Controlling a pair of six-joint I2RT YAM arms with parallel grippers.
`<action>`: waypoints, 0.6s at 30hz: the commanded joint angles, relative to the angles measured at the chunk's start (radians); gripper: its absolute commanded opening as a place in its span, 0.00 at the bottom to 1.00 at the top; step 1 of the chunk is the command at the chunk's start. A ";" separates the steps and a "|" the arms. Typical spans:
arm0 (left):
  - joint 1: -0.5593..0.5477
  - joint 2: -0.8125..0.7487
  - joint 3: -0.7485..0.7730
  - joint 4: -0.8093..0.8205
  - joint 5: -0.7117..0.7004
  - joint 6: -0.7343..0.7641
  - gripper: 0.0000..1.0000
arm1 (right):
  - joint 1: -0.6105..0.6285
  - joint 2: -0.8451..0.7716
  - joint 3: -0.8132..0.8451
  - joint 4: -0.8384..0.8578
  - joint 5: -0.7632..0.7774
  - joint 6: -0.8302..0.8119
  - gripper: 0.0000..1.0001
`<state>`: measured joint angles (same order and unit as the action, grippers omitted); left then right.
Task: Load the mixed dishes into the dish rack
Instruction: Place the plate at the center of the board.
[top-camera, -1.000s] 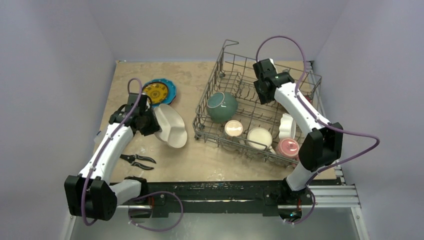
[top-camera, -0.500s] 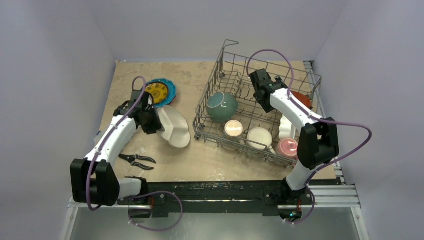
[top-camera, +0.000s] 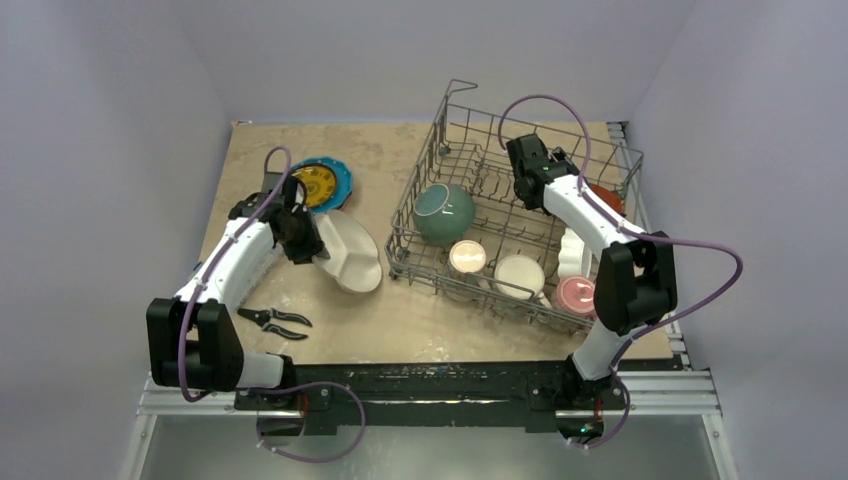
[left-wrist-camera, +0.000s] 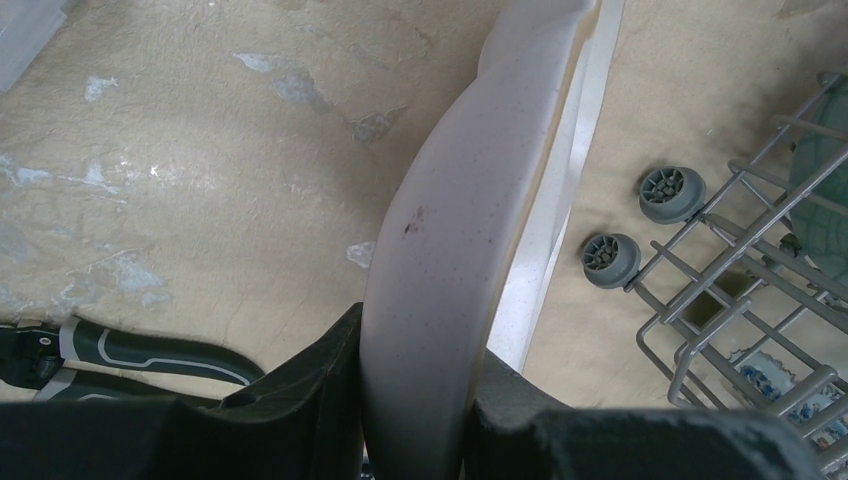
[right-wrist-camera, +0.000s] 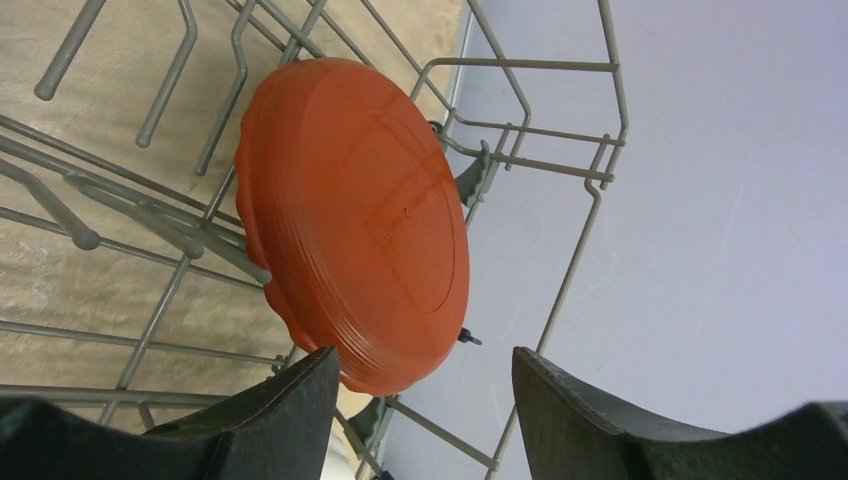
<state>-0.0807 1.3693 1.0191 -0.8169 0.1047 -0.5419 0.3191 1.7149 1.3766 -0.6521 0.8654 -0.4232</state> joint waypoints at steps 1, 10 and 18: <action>0.007 0.005 0.005 -0.064 -0.101 0.011 0.21 | 0.000 -0.004 0.038 -0.002 -0.013 0.007 0.64; 0.008 0.000 -0.020 -0.085 -0.096 -0.009 0.48 | -0.013 0.011 -0.020 0.036 -0.078 0.009 0.71; 0.007 -0.038 0.008 -0.131 -0.099 0.000 0.57 | -0.069 0.022 -0.039 0.100 -0.046 -0.010 0.72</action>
<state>-0.0731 1.3823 0.9901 -0.9436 0.0036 -0.5396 0.2832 1.7309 1.3491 -0.6197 0.7910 -0.4236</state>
